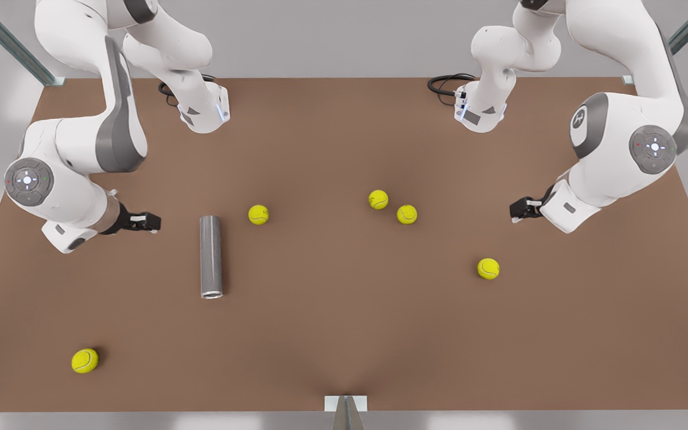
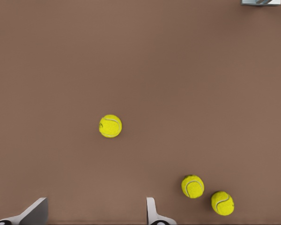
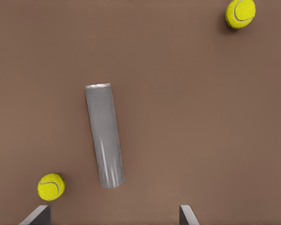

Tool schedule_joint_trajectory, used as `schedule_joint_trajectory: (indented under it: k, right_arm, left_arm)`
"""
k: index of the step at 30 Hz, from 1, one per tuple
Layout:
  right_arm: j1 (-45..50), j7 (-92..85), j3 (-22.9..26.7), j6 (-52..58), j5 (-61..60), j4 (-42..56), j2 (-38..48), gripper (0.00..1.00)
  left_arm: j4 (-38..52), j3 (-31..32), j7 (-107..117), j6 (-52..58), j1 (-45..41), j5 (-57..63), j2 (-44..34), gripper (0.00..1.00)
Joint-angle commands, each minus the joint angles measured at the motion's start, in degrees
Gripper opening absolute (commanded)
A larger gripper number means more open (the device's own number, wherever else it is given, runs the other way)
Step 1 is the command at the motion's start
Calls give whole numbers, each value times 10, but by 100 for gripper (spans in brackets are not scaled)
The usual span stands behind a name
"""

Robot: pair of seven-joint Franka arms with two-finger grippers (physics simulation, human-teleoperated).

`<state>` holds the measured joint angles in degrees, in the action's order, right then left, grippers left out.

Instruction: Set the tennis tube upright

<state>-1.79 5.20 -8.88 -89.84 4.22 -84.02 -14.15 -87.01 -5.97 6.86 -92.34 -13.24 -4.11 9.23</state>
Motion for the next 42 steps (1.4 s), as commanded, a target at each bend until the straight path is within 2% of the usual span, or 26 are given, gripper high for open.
schedule_joint_trajectory:
  k: [1,5,9,11,12,19,22,27,42]
  right_arm:
    - [-1,0,0,1,0,1,-1,100]
    - [-2,7,-2,-26,-11,-19,-71,100]
    - [1,11,-15,-216,-41,-218,-69,100]
    - [2,10,-26,-307,-41,-293,-69,100]
    - [2,10,-31,-318,-40,-306,-69,100]
    - [5,9,-35,-375,-25,-353,-69,100]
    - [6,9,-35,-459,3,-351,-76,100]
    - [3,9,-34,-510,9,-386,-92,100]
    - [-2,9,-33,-550,16,-424,-116,100]
  left_arm:
    - [0,0,-1,1,1,2,0,100]
    - [0,0,0,4,-1,2,9,100]
    - [2,-4,-1,0,1,2,24,100]
    - [2,-4,-1,0,1,2,25,100]
    - [1,-4,0,1,1,2,25,100]
    - [1,-4,0,4,0,1,25,100]
    - [1,-4,0,4,1,1,25,100]
    - [1,-4,0,5,2,0,26,100]
    - [0,-4,0,7,1,1,33,100]
